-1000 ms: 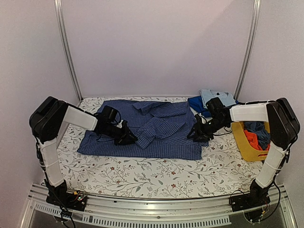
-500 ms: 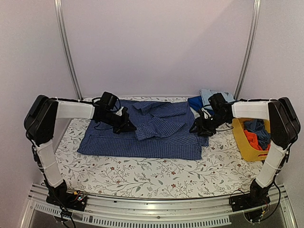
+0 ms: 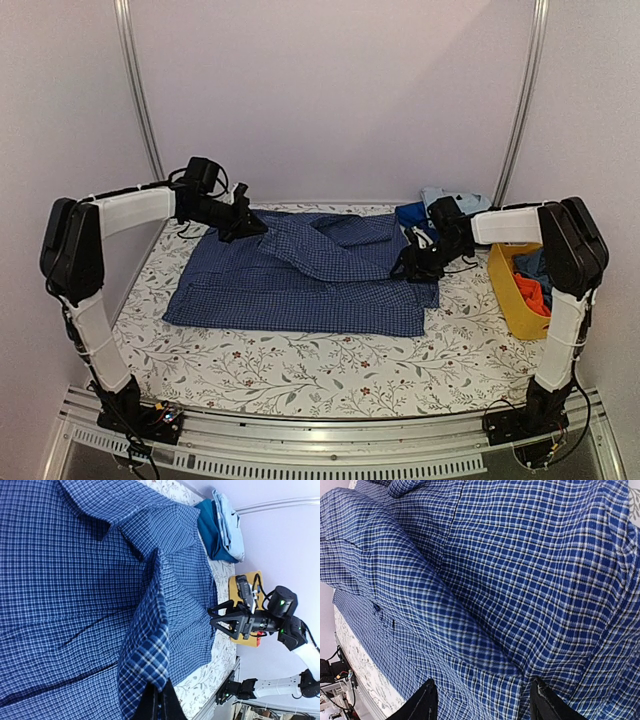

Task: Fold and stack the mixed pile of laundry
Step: Adjust the 1/3-folded T-shirt at the center of the board.

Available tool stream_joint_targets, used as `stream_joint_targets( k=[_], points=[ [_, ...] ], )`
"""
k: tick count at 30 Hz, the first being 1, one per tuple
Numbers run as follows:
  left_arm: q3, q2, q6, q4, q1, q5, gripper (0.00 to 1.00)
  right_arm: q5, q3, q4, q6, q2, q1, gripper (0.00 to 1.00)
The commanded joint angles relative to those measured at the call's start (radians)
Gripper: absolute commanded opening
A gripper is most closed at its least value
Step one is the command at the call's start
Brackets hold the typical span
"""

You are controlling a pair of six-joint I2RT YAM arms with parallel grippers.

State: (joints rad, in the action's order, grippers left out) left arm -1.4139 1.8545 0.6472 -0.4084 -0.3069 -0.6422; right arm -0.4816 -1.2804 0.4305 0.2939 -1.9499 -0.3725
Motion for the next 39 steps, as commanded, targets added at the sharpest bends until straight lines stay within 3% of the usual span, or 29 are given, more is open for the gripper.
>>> stream_joint_targets(
  k=[1, 11, 21, 39],
  points=[
    [-0.074, 0.044, -0.055, -0.071, 0.004, -0.049, 0.00, -0.006, -0.033, -0.007, -0.042, -0.046, -0.008, 0.62],
    [0.090, -0.033, -0.115, -0.167, 0.087, -0.015, 0.00, -0.037, 0.051, 0.022, -0.072, 0.024, -0.012, 0.63],
    [0.188, 0.029, -0.142, -0.161, 0.117, 0.025, 0.00, -0.041, 0.104, 0.022, -0.078, 0.038, -0.033, 0.59],
    [0.109, 0.048, -0.304, -0.389, 0.207, 0.139, 0.00, -0.001, 0.131, 0.084, -0.093, 0.076, -0.037, 0.60]
  ],
)
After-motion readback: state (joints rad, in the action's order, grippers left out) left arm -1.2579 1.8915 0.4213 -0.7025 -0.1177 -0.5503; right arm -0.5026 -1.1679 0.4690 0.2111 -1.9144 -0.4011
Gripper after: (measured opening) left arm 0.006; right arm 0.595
